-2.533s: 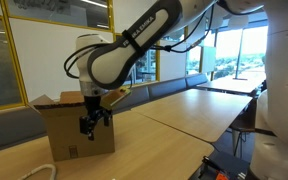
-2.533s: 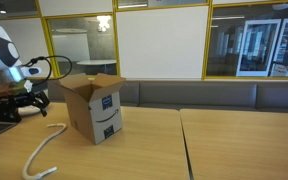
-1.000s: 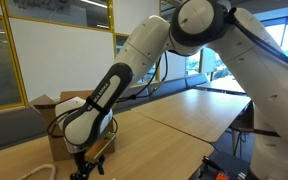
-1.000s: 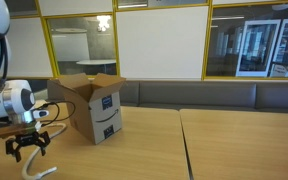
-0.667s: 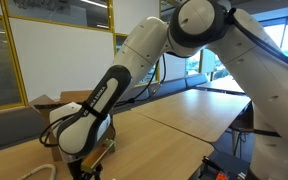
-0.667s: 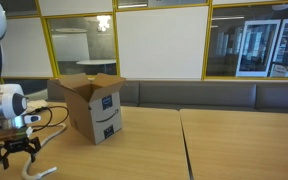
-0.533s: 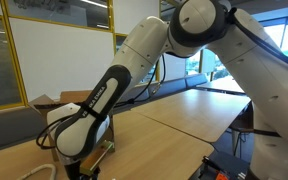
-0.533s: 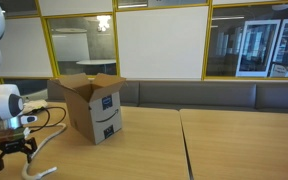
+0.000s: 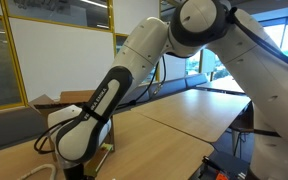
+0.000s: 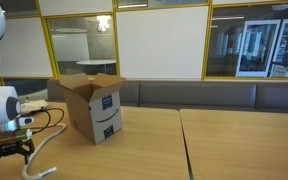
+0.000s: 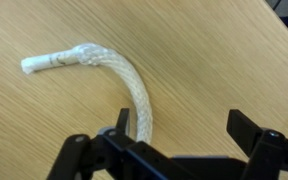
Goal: Put the objects on the table into the box.
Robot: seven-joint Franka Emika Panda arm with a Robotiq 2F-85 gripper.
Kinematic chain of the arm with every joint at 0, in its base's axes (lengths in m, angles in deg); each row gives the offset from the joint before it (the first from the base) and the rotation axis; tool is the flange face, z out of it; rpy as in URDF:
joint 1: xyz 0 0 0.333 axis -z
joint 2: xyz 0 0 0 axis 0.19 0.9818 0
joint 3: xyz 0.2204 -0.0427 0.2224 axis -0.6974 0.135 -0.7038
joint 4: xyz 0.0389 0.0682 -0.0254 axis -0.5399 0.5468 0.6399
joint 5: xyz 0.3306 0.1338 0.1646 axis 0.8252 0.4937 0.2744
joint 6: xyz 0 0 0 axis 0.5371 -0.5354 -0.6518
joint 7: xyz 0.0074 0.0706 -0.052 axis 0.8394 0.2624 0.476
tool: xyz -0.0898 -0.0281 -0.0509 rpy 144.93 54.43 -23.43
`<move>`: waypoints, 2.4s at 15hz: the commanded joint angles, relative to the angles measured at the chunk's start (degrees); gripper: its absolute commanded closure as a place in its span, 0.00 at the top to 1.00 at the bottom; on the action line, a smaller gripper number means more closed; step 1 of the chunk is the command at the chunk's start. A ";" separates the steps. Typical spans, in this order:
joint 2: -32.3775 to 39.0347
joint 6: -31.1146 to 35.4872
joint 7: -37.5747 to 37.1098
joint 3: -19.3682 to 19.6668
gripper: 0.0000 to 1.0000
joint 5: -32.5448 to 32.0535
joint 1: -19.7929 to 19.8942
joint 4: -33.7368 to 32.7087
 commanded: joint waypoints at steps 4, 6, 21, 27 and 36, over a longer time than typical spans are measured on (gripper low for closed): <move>1.03 0.16 6.38 0.10 1.00 1.27 2.29 0.07; 1.83 -0.14 7.65 0.02 1.00 1.40 2.86 -0.39; 4.23 2.52 11.91 1.45 1.00 0.82 5.17 -1.38; 3.92 4.58 11.72 1.46 1.00 1.21 6.94 -1.23; 2.74 5.17 11.22 0.97 1.00 1.18 6.66 0.10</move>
